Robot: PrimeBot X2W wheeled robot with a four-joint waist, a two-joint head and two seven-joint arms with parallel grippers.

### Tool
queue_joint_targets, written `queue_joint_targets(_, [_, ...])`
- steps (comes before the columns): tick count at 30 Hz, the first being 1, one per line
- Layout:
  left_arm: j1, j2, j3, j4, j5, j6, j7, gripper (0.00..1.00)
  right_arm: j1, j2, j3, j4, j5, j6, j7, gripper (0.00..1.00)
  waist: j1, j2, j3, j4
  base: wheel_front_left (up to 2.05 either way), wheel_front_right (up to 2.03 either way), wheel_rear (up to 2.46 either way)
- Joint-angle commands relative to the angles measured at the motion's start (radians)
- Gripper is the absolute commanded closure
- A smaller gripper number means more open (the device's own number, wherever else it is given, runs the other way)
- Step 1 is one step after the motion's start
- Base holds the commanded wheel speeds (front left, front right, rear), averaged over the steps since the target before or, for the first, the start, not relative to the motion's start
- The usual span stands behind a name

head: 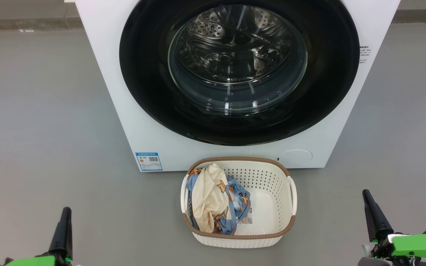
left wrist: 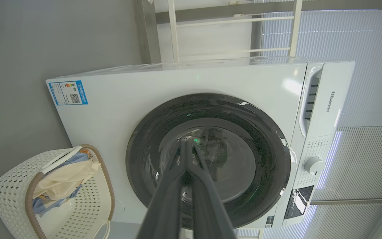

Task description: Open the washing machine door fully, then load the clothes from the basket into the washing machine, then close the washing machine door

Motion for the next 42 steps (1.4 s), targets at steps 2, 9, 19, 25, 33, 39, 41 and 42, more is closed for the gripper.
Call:
queue_joint_targets(2, [-0.041, 0.014, 0.036, -0.018, 0.010, -0.004, 0.006, 1.00, -0.043, -0.001, 0.016, -0.024, -0.007, -0.001, 0.004, 1.00, 0.0000, 0.0000, 0.000, 0.000, 0.00, 0.00, 0.00])
queue_joint_targets(9, [-0.041, 0.013, 0.038, -0.018, 0.012, -0.004, 0.007, 1.00, -0.043, -0.001, 0.015, -0.024, -0.007, -0.001, 0.005, 1.00, 0.0000, 0.0000, 0.000, 0.000, 0.00, 0.00, 0.00])
queue_joint_targets(19, [-0.041, 0.012, 0.040, -0.017, 0.014, -0.004, 0.009, 1.00, -0.043, 0.000, 0.014, -0.024, -0.008, -0.001, 0.006, 1.00, 0.0000, 0.0000, 0.000, 0.000, 0.00, 0.00, 0.00])
queue_joint_targets(25, [-0.041, 0.011, 0.041, -0.017, 0.015, -0.004, 0.010, 1.00, -0.043, 0.001, 0.013, -0.024, -0.009, -0.001, 0.007, 1.00, 0.0000, 0.0000, 0.000, 0.000, 0.00, 0.00, 0.00])
queue_joint_targets(33, [-0.041, 0.009, 0.043, -0.017, 0.016, -0.004, 0.012, 1.00, -0.043, 0.002, 0.012, -0.024, -0.010, -0.001, 0.008, 1.00, 0.0000, 0.0000, 0.000, 0.000, 0.00, 0.00, 0.00])
queue_joint_targets(39, [-0.041, 0.008, 0.044, -0.017, 0.017, -0.004, 0.012, 1.00, -0.043, 0.002, 0.012, -0.024, -0.011, -0.001, 0.008, 1.00, 0.0000, 0.0000, 0.000, 0.000, 0.00, 0.00, 0.00])
queue_joint_targets(41, [-0.042, 0.008, 0.045, -0.017, 0.018, -0.004, 0.013, 1.00, -0.043, 0.002, 0.012, -0.024, -0.011, -0.001, 0.008, 1.00, 0.0000, 0.0000, 0.000, 0.000, 0.00, 0.00, 0.00])
queue_joint_targets(42, [-0.042, 0.008, 0.045, -0.017, 0.018, -0.004, 0.013, 1.00, -0.043, 0.002, 0.011, -0.024, -0.011, -0.001, 0.008, 1.00, 0.0000, 0.0000, 0.000, 0.000, 0.00, 0.00, 0.00])
